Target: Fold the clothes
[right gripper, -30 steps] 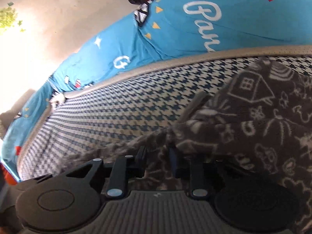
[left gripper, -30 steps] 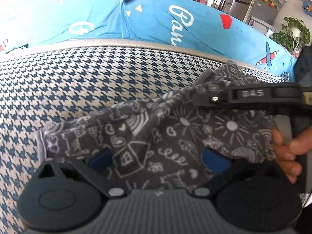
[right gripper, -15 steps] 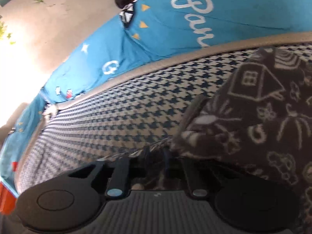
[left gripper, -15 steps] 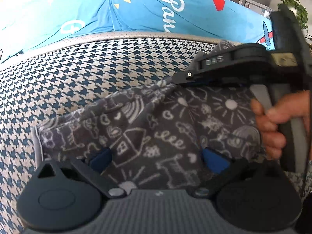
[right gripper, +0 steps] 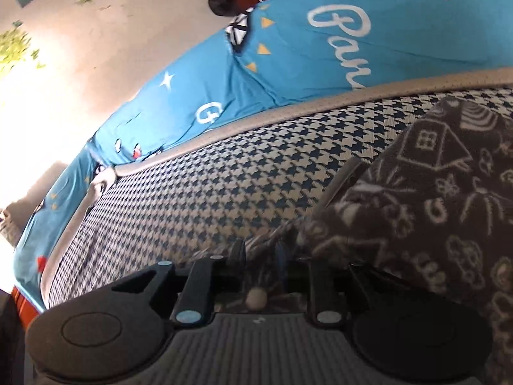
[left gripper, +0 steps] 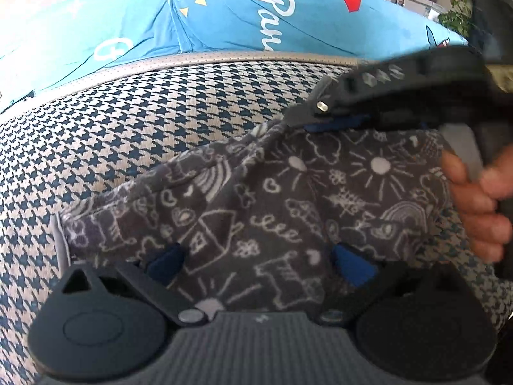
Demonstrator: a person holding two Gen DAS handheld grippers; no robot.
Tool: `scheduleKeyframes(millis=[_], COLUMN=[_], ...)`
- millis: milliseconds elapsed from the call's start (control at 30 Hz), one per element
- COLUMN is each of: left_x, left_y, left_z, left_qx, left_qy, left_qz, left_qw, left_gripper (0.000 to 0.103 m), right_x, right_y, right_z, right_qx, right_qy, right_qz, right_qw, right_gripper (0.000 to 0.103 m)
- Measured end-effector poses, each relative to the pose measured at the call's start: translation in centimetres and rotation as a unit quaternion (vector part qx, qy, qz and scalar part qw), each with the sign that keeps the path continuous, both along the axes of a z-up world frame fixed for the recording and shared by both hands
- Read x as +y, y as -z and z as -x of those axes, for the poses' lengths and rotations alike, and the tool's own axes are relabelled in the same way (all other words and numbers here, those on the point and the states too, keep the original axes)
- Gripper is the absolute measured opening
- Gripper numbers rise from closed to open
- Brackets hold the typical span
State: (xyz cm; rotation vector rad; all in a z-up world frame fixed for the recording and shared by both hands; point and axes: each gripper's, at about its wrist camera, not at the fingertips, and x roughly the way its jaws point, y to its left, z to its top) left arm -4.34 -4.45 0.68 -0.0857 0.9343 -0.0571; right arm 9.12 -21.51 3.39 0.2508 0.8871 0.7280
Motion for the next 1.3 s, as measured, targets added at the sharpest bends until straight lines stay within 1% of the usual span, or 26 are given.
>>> scheduleKeyframes(millis=[167, 500, 633, 667, 733, 800, 933, 967, 1067, 1133, 1167, 1233, 1300], left_x=[0.0, -0.5, -0.9, -1.0, -1.3, -1.4, -1.0, -0.9, -0.7, -0.8, -0.9, -1.0, -1.1], left_y=[0.0, 0.3, 0.7, 0.8, 1.0, 1.0, 0.6, 0.4, -0.2, -0.5, -0.6, -0.8, -0.6], left_z=[-0.6, -1.0, -1.2, -1.2, -1.3, -1.4, -0.8, -0.6, 0.3, 0.9, 1.2, 1.8, 2.3], left_qx=[-0.005, 0.0, 0.002, 0.002, 0.002, 0.001, -0.005, -0.008, -0.018, -0.024, -0.026, -0.03, -0.027], left_qy=[-0.008, -0.016, -0.013, -0.012, -0.01, -0.01, -0.018, -0.021, -0.032, -0.038, -0.04, -0.045, -0.049], left_qz=[0.005, -0.012, -0.023, -0.026, -0.033, -0.037, -0.024, -0.02, -0.006, -0.001, -0.002, -0.006, -0.003], left_qw=[0.9999, 0.9998, 0.9996, 0.9996, 0.9994, 0.9993, 0.9995, 0.9995, 0.9993, 0.999, 0.9988, 0.9985, 0.9984], left_gripper=[0.103, 0.103, 0.103, 0.103, 0.103, 0.103, 0.103, 0.103, 0.103, 0.103, 0.103, 0.103, 0.103], right_x=[-1.6, -5.5, -5.8, -5.7, -5.6, -5.5, -5.9, -6.0, -6.4, -6.8, -7.0, -7.3, -7.4], right_y=[-0.7, -0.6, 0.9, 1.3, 2.1, 2.3, 2.2, 1.9, 0.7, 0.0, 0.0, 0.4, 0.9], right_z=[1.9, 6.6, 7.1, 7.0, 7.0, 7.1, 7.5, 7.7, 8.6, 9.2, 9.4, 9.4, 9.3], right_qx=[0.011, 0.034, 0.05, 0.052, 0.055, 0.054, 0.055, 0.051, 0.022, 0.01, 0.009, 0.019, 0.029], right_qy=[0.008, 0.033, 0.045, 0.047, 0.051, 0.052, 0.064, 0.065, 0.057, 0.055, 0.056, 0.065, 0.072], right_qz=[-0.003, -0.022, -0.004, 0.002, 0.013, 0.017, 0.008, 0.004, -0.003, -0.018, -0.023, -0.018, -0.011], right_qw=[1.0, 0.999, 0.998, 0.998, 0.997, 0.997, 0.996, 0.997, 0.998, 0.998, 0.998, 0.998, 0.997], right_gripper=[0.022, 0.022, 0.021, 0.017, 0.017, 0.017, 0.017, 0.019, 0.022, 0.022, 0.023, 0.024, 0.024])
